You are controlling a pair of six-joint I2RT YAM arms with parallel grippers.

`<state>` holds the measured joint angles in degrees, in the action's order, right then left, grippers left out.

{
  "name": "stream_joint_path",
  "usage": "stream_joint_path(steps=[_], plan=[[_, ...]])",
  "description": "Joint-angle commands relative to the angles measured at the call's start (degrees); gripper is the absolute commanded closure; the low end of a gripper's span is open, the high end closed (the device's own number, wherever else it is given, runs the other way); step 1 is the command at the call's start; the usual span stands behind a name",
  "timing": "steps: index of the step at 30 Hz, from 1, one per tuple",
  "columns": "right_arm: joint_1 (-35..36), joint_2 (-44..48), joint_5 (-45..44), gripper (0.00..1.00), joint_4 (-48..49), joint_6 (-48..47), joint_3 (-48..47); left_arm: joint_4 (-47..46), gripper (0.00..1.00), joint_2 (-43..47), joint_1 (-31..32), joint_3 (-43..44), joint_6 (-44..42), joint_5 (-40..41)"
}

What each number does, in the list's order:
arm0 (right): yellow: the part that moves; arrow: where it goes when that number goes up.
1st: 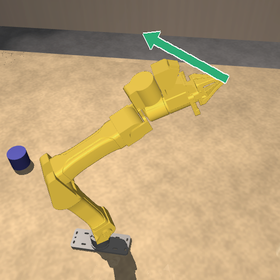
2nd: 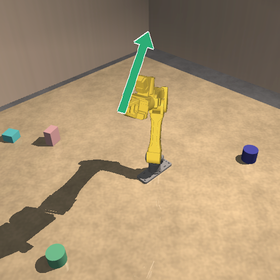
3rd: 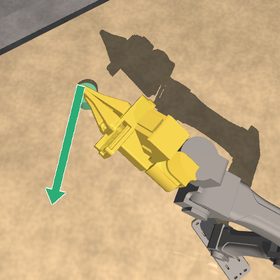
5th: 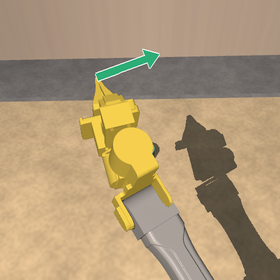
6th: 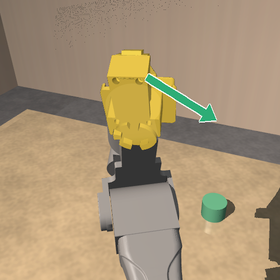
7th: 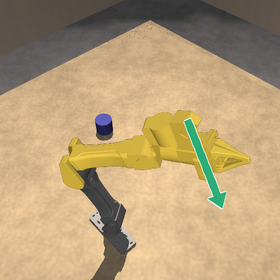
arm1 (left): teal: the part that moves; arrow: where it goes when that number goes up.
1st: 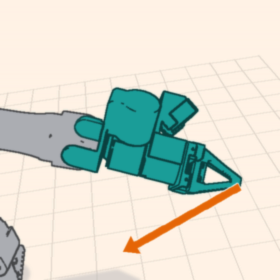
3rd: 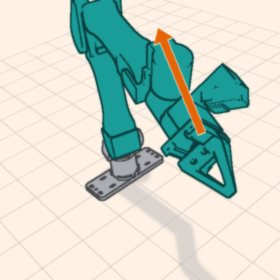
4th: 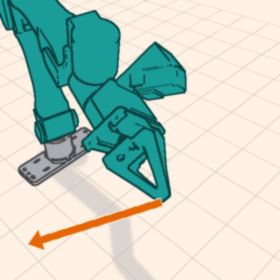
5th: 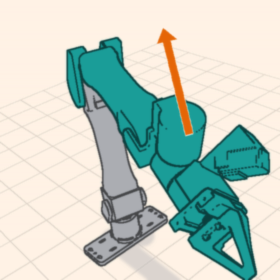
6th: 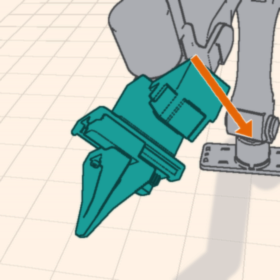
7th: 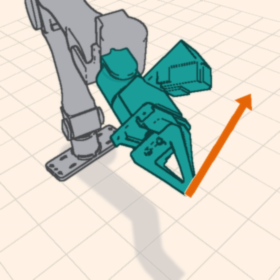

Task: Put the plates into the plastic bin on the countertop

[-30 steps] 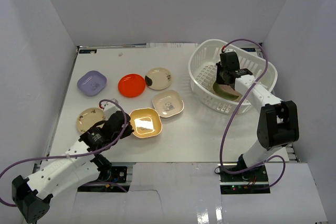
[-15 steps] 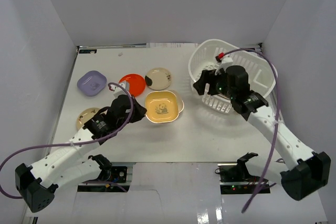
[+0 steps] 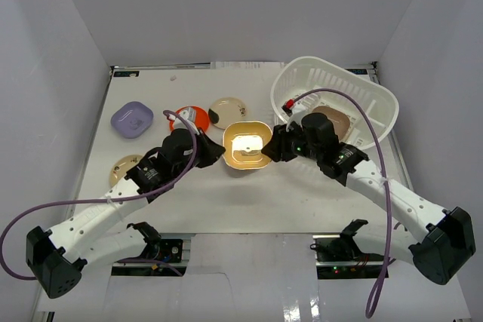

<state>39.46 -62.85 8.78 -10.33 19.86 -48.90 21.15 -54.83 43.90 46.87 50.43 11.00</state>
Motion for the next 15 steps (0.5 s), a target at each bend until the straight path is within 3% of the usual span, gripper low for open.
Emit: stream_joint_path(steps=[1, 3, 4, 6, 7, 10, 11, 12, 15], plan=[[0.3, -1.4, 0.0, 0.61, 3.1, 1.5, -1.4, -3.9, 1.0, 1.9, 0.4, 0.6, -0.1, -2.7], [0.3, -1.9, -1.0, 0.78, 4.3, 2.7, -1.7, -4.4, 1.0, 2.5, 0.4, 0.3, -0.4, -3.6], [0.3, -1.8, -1.7, 0.92, 4.6, 3.1, -1.7, -4.7, 1.0, 2.9, 0.3, -0.1, -1.1, -3.9], [0.2, -1.2, -4.6, 0.92, 4.8, 3.6, -2.9, -5.1, 0.86, 4.0, 0.4, -0.2, -2.5, -4.5], [0.3, -1.0, -8.2, 0.92, 4.4, 3.4, -3.7, -4.8, 0.64, 5.0, 0.4, -0.4, -4.3, -4.2], [-1.3, -1.0, -15.5, 0.92, 3.7, 1.3, -7.9, -2.1, 0.32, 6.7, 0.4, -0.2, -7.4, -2.7], [-4.5, -1.4, -15.8, 0.92, 3.1, 1.0, -9.3, -0.9, 0.15, 7.4, 0.4, 0.6, -8.3, -1.0], [-6.7, -2.0, -15.7, 0.92, 2.5, 0.7, -11.4, 0.5, 0.06, 8.8, 0.4, 1.1, -9.3, 0.0], [-17.5, -2.9, -17.6, 0.92, 0.7, -0.3, -12.7, 6.1, 0.02, 12.3, 0.4, 2.5, -13.7, 2.7]])
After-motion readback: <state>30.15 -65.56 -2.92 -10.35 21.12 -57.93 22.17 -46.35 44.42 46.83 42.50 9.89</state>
